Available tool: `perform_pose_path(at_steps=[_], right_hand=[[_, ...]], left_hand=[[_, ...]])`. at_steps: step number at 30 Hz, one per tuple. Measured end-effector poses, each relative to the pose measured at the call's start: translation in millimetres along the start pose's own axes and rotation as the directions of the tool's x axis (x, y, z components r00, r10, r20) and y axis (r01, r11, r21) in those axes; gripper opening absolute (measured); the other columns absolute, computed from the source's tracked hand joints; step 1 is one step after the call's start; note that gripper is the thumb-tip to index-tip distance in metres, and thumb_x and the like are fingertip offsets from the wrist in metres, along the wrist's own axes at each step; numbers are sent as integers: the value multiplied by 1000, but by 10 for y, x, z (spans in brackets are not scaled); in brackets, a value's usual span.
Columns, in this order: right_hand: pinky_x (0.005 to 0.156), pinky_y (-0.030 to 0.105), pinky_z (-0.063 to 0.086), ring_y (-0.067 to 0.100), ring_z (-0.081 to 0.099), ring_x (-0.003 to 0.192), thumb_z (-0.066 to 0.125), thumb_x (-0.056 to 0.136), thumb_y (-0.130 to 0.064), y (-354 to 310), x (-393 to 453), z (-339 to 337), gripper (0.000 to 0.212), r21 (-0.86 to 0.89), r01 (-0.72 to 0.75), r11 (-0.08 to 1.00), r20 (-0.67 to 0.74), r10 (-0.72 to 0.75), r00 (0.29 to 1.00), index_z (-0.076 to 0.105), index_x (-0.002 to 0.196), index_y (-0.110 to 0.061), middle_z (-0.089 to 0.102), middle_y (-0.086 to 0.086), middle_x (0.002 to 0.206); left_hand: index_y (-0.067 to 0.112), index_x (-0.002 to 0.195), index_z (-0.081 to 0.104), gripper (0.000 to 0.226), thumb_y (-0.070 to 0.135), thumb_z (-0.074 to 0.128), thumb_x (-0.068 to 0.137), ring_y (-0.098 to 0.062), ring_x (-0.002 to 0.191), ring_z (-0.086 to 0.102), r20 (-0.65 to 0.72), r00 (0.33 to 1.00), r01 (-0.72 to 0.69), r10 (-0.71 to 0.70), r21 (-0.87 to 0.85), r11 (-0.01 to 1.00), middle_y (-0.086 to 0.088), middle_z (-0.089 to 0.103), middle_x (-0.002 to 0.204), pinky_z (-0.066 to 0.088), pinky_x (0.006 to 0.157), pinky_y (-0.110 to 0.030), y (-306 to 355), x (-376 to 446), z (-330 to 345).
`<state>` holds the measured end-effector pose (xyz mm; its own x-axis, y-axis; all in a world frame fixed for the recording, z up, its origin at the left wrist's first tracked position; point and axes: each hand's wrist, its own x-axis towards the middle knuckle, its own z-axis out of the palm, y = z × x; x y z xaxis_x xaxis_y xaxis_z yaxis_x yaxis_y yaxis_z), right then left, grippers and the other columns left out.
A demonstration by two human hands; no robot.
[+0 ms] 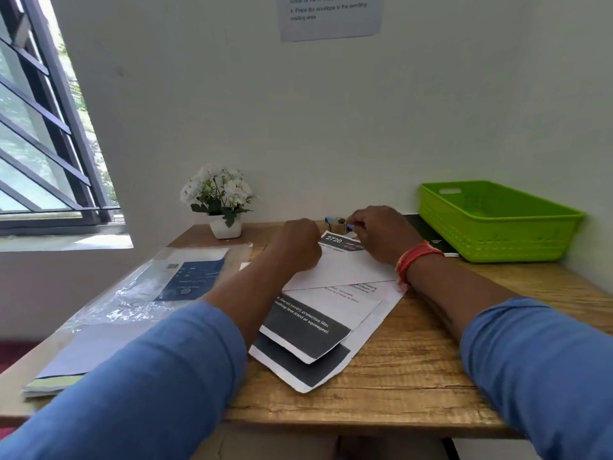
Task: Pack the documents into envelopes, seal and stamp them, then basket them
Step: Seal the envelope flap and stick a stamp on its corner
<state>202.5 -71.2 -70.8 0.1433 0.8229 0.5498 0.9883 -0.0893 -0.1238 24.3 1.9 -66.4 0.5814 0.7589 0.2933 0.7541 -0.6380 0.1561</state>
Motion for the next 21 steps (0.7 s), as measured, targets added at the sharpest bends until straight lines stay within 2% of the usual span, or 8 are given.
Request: perform_pose_path(at_steps=[5, 8, 10, 12, 14, 16, 19, 21], right_hand=[[88, 40, 45, 33, 54, 111, 49, 99, -40, -22, 382, 332, 33, -168, -57, 984, 7, 59, 998, 64, 126, -29, 59, 11, 120], [91, 41, 44, 36, 49, 115, 51, 99, -37, 10, 540, 503, 34, -168, -69, 983, 74, 83, 994, 62, 130, -29, 54, 14, 123], [88, 39, 45, 35, 54, 109, 58, 94, -29, 46, 601, 570, 28, -170, -69, 983, 118, 90, 989, 67, 120, -25, 61, 13, 117], [86, 36, 48, 31, 60, 102, 65, 89, -25, 82, 627, 591, 19, -67, -107, 992, 75, 112, 991, 72, 107, -23, 69, 9, 109], [83, 31, 49, 25, 65, 97, 67, 89, -27, 90, 600, 541, 13, 149, -170, 974, -5, 172, 985, 75, 99, -24, 74, 4, 103], [74, 24, 42, 18, 66, 91, 68, 89, -26, 41, 535, 450, 13, 340, -141, 930, -77, 177, 981, 77, 98, -23, 76, -2, 98], [65, 15, 39, 11, 66, 82, 69, 89, -25, -103, 411, 322, 12, 460, -52, 887, -122, 121, 985, 79, 96, -25, 76, -8, 93], [67, 16, 42, 10, 66, 80, 70, 89, -26, -177, 350, 279, 11, 479, -29, 877, -141, 109, 984, 79, 96, -26, 76, -9, 91]], left_hand=[[11, 105, 73, 24, 12, 55, 90, -28, 100, 67, -77, 993, 79, -91, -147, 986, -9, 72, 104, 51, 79, -32, 119, 361, 230], [9, 102, 73, 23, 14, 53, 92, -23, 90, 65, -98, 984, 114, -152, -314, 942, -7, 70, 98, 45, 69, -28, 99, 453, 350], [12, 94, 75, 21, 16, 55, 91, -14, 73, 61, -98, 971, 155, -220, -447, 881, -2, 70, 87, 40, 56, -24, 68, 452, 375], [12, 84, 76, 21, 17, 56, 86, -15, 66, 64, -84, 956, 180, -280, -589, 788, -2, 72, 77, 50, 57, -25, 34, 442, 377], [11, 75, 73, 23, 25, 55, 81, -29, 71, 72, -59, 935, 191, -350, -749, 634, -6, 73, 69, 62, 70, -41, 7, 442, 374], [14, 70, 72, 31, 39, 56, 81, -32, 74, 73, -49, 914, 186, -404, -833, 521, -5, 74, 70, 61, 77, -49, -29, 460, 368], [16, 78, 75, 36, 48, 64, 90, -22, 69, 67, 22, 910, 165, -414, -935, 315, -1, 75, 76, 56, 68, -35, -24, 413, 272], [16, 88, 76, 34, 49, 69, 91, -12, 67, 65, 78, 925, 166, -371, -963, 212, 3, 74, 78, 51, 61, -29, -14, 348, 227]])
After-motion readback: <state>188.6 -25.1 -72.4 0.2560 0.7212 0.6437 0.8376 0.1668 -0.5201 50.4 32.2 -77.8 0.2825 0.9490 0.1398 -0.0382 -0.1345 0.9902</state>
